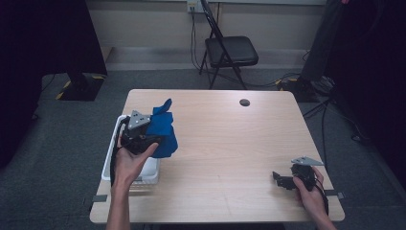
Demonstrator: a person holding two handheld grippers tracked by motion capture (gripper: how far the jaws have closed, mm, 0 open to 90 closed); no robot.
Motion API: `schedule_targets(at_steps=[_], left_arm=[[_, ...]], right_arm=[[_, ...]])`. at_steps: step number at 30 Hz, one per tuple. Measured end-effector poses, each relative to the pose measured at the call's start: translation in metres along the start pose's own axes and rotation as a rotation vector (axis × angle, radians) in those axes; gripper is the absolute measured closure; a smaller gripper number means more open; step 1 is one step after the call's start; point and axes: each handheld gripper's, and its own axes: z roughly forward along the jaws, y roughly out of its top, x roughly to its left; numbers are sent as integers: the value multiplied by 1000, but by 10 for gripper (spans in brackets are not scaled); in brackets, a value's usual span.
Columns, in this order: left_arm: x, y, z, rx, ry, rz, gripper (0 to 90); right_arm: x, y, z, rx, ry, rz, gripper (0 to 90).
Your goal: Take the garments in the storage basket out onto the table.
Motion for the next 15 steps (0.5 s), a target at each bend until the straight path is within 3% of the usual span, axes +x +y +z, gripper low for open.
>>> schedule_targets(at_steps=[15], left_arm=[[-15,5,8,-5,-36,34,565]], right_arm=[[0,0,0,0,0,0,47]])
